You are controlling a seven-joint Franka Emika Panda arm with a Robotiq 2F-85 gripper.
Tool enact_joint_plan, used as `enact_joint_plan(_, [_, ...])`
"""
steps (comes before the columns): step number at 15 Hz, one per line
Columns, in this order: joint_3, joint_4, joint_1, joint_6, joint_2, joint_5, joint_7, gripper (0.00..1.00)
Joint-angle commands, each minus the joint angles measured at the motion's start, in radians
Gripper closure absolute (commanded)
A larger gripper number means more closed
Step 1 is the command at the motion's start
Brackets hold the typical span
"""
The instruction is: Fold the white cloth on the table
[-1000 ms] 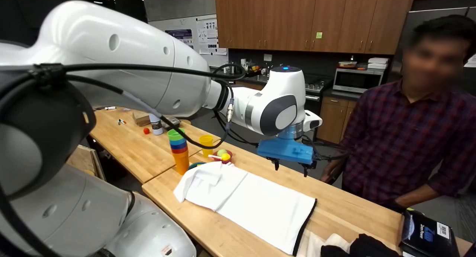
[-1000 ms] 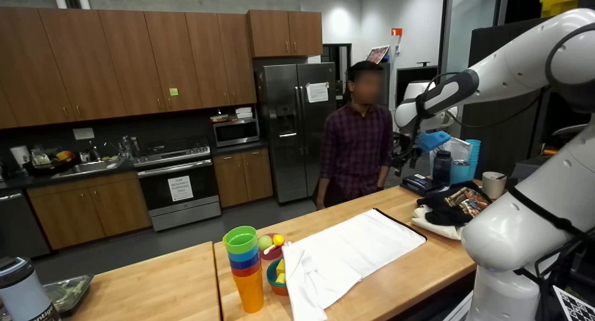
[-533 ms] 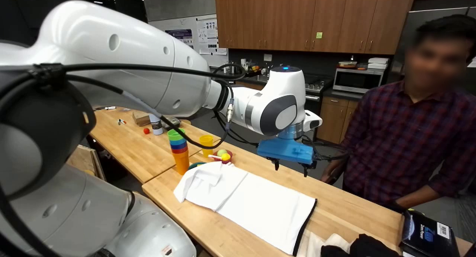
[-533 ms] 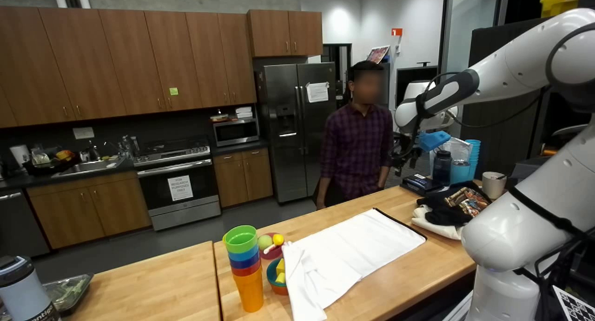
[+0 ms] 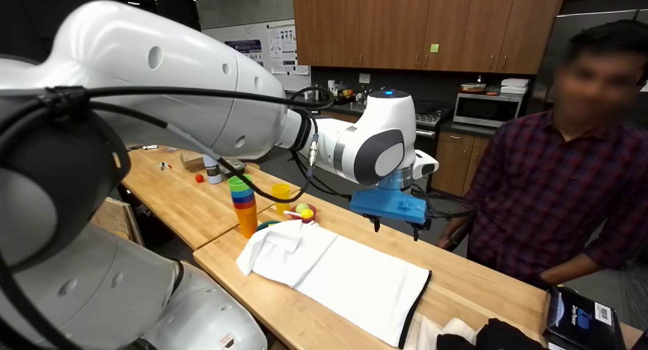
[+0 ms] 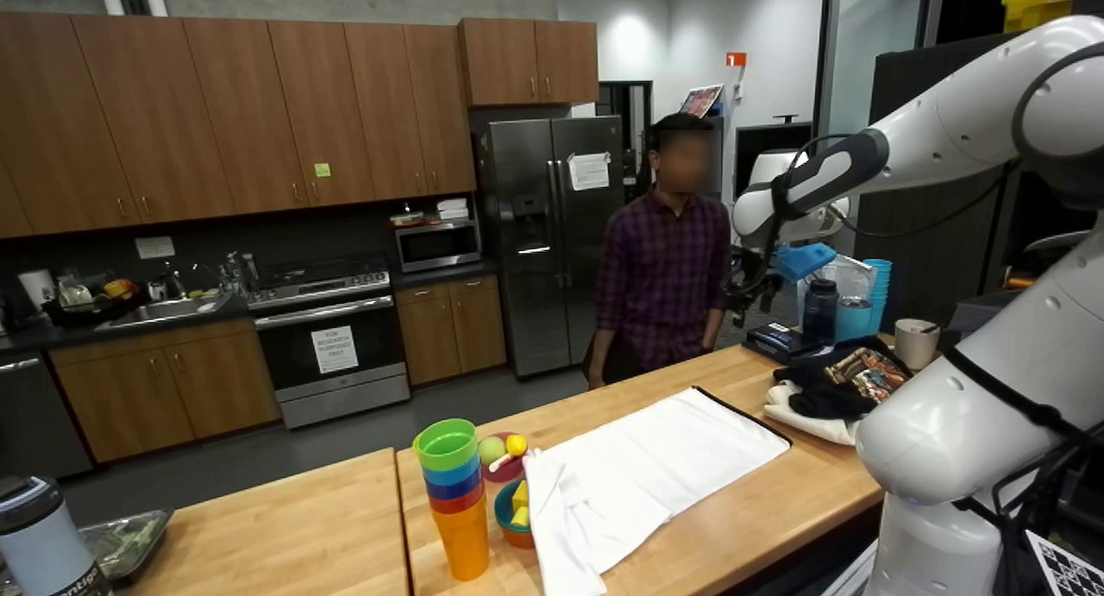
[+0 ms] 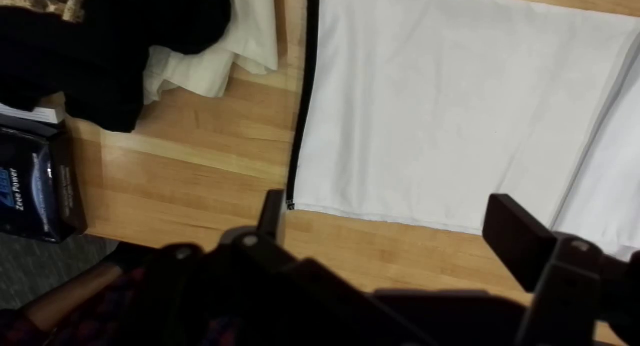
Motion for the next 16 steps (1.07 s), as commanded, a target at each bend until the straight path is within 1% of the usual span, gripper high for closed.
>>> enact_joint_plan(1, [0.011,0.001,-0.011,-0.002,0.001,0.007,-0.005,0.00])
enact_joint_plan(2, [-0.009,0.017,-0.012,0.019,0.030,0.010,-0.028,0.00])
enact_joint_plan(3, [-0.035,0.047,-0.003,0.028,0.079,0.043,-0.043,0.00])
enact_joint_plan(4, [-0.060,0.080,0.016,0.047,0.138,0.100,-0.045,0.00])
enact_joint_plan(5, [-0.083,0.110,0.042,0.055,0.186,0.177,-0.061,0.00])
enact_joint_plan(6, [-0.102,0.155,0.078,0.058,0.248,0.284,-0.079,0.00])
enact_joint_plan(8, [-0.097,0.249,0.102,0.024,0.342,0.451,-0.055,0.00])
enact_joint_plan(9, [-0.062,0.127,0.041,0.052,0.217,0.355,-0.070,0.00])
enact_joint_plan(10, [-0.055,0.156,0.043,0.051,0.256,0.375,-0.072,0.00])
enact_joint_plan(11, [-0.048,0.158,0.039,0.053,0.271,0.373,-0.071,0.00])
enact_joint_plan(16, [-0.048,0.143,0.028,0.052,0.246,0.370,-0.070,0.00])
